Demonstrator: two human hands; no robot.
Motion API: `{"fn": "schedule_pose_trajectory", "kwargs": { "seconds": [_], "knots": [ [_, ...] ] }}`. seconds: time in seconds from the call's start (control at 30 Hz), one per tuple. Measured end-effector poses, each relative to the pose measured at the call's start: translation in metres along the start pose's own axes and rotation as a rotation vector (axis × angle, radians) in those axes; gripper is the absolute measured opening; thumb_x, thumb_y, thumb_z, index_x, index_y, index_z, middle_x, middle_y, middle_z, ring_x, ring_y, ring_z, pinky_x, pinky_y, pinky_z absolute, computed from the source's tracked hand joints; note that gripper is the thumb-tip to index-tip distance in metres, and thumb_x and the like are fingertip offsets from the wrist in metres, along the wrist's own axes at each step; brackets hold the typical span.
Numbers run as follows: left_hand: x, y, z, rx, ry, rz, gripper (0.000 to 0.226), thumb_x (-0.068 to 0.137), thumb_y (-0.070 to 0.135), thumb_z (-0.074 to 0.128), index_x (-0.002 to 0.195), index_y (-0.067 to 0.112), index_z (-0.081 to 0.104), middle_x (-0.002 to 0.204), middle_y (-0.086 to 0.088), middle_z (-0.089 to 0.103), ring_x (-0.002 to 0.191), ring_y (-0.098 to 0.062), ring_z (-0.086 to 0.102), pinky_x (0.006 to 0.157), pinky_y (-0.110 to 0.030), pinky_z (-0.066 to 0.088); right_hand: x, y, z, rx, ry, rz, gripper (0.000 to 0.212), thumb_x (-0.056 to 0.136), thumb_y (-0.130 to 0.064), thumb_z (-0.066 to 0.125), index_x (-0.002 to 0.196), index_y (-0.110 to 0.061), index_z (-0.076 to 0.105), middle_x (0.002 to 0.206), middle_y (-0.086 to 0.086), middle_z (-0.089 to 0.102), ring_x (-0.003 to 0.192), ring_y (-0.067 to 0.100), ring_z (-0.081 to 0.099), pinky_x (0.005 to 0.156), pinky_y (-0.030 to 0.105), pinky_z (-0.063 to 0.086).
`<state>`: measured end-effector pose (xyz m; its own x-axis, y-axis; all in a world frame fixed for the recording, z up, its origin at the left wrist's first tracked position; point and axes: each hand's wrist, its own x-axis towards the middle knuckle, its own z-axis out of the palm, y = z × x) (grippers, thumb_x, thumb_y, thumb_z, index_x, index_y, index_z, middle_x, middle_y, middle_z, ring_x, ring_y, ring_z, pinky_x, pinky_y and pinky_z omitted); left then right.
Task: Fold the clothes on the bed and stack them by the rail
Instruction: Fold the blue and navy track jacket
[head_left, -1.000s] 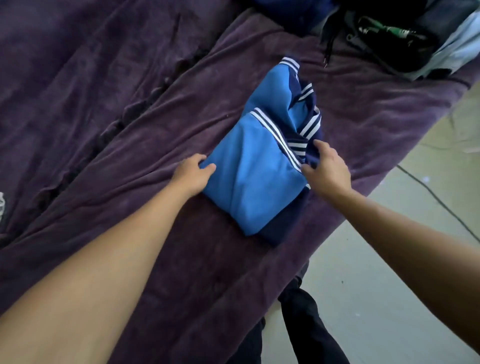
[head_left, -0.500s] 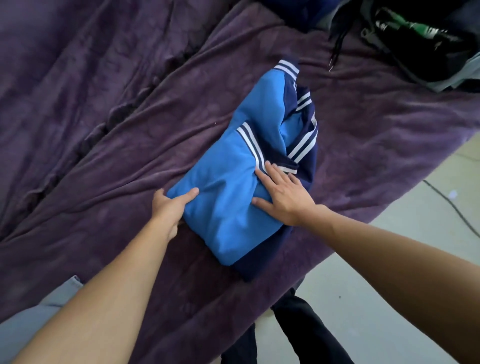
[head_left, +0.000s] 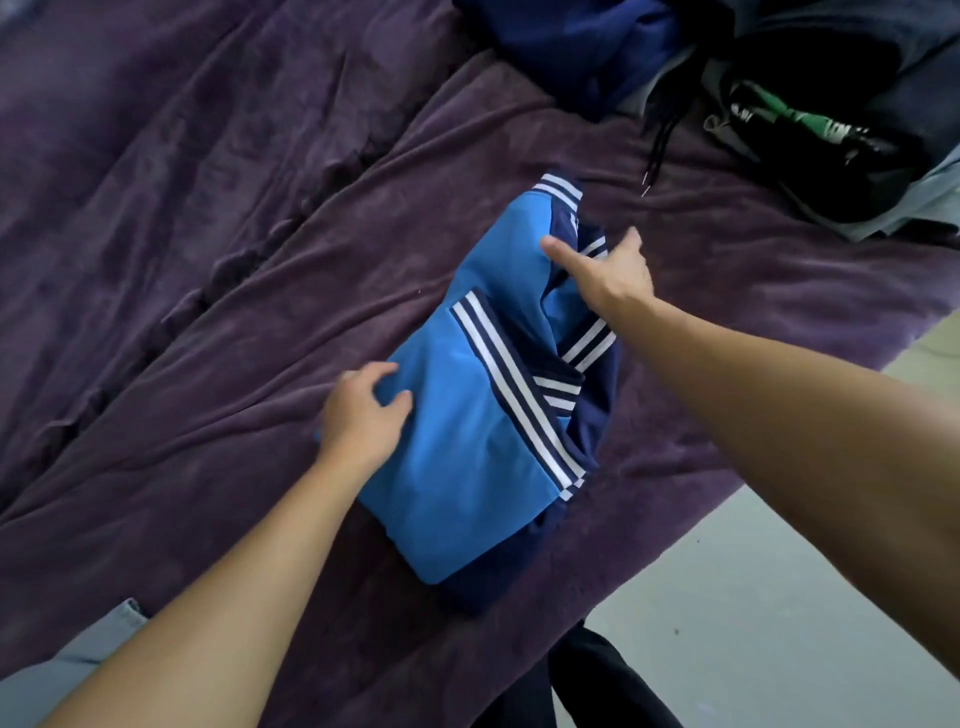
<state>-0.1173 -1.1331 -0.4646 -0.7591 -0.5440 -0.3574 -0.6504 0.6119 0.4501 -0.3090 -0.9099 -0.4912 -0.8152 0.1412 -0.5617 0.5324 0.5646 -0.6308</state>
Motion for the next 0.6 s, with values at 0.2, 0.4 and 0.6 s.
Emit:
{"fn": "schedule_pose_trajectory", "kwargs": {
  "seconds": [0.2,0.4,0.6],
  "knots": [
    [0.015,-0.008,0.000,-0.165,-0.280,-0.115,0.042,0.087,0.023,0.065,0.128,0.028,0.059,0.132,0.003,0.057,0.121,-0.018,0.053,0.106,-0.038,0.041,-0.014,-0.025,0.014,0.178,0.043,-0.087,0.039,0.061,-0.027,0.079,0.094,-0.012,0.064,0.089,0.000,0.068,0.079,0.016,0.065,0.073,0.036,0.056],
    [0.015,-0.026,-0.036,-0.630,-0.462,-0.227,0.023,0.093,0.003,0.053,0.112,0.011,0.064,0.094,-0.002,0.065,0.081,-0.011,0.055,0.068,-0.019,0.044,-0.159,0.018,0.041,-0.242,0.102,-1.240,0.028,0.081,-0.017,0.056,0.107,-0.026,0.062,0.101,-0.006,0.053,0.085,0.018,0.052,0.057,0.029,0.039],
    [0.036,-0.064,-0.065,-0.441,-0.159,-0.242,0.027,0.095,0.027,0.056,0.118,0.014,0.061,0.111,-0.009,0.065,0.099,-0.018,0.057,0.085,-0.031,0.045,-0.188,0.109,0.079,-0.979,-0.206,-1.298,0.031,0.085,-0.025,0.054,0.114,-0.024,0.065,0.132,0.001,0.055,0.107,0.026,0.054,0.079,0.034,0.048]
  ]
}}
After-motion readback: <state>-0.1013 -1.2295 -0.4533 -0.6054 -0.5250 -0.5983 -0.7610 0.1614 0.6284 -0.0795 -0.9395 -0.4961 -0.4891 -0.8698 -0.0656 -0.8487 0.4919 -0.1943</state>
